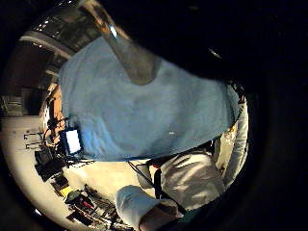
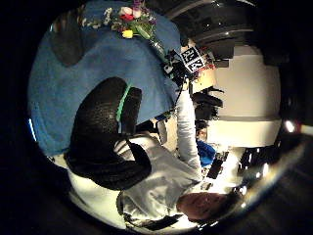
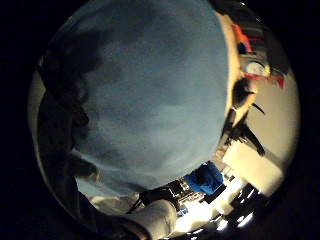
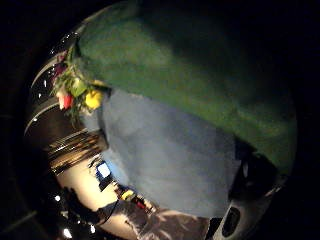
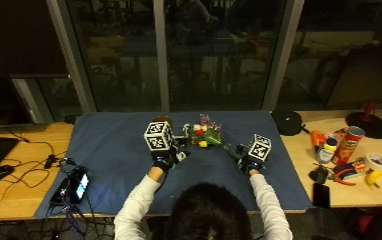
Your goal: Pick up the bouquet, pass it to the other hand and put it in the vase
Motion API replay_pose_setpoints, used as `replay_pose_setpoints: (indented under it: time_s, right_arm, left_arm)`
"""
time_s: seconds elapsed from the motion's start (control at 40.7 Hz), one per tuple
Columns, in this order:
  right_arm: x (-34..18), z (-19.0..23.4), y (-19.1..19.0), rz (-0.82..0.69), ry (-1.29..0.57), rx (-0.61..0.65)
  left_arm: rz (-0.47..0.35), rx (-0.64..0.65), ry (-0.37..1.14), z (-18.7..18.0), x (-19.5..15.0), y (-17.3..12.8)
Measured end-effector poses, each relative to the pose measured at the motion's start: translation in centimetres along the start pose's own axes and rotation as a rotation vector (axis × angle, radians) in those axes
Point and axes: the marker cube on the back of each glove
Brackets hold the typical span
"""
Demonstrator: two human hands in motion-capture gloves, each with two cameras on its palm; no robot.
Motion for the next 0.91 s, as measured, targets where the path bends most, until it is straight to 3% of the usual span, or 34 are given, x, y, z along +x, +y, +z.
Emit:
replay_pose_setpoints:
  time_s: [0.123, 0.197, 0.32, 0.418, 0.541, 0.615, 0.688, 0.811, 0.91]
  right_arm:
    - [0.0, -1.7, -0.8, -0.013, -0.159, 0.29]
    - [-0.7, -2.9, -0.5, -0.076, -0.358, 0.366]
    - [-1.8, -5.1, 1.4, -0.093, -0.633, 0.344]
    - [-4.0, -7.6, 3.7, -0.172, -0.839, 0.314]
    - [-7.3, -9.8, 6.4, -0.348, -1.036, 0.326]
    - [-9.3, -10.0, 7.6, -0.396, -1.074, 0.381]
    - [-11.5, -9.8, 9.5, -0.448, -1.147, 0.342]
    - [-14.0, -9.1, 11.8, -0.479, -1.243, 0.211]
    - [-15.5, -7.6, 11.8, -0.64, -1.244, 0.237]
  left_arm:
    - [0.001, -0.001, 0.008, -0.2, -0.2, -0.2]
    - [0.031, -0.041, 0.048, -0.4, 0.1, -0.2]
    - [0.155, -0.171, 0.224, -1.0, 2.1, -0.1]
    - [0.231, -0.181, 0.409, -1.4, 4.3, -1.2]
    - [0.249, -0.135, 0.624, -1.5, 6.7, -3.3]
    - [0.244, -0.114, 0.83, -1.3, 8.2, -4.7]
    - [0.237, -0.111, 0.994, -0.8, 9.4, -5.8]
    - [0.245, -0.112, 1.091, 0.0, 10.5, -6.9]
    - [0.282, -0.099, 1.137, -0.1, 11.6, -7.1]
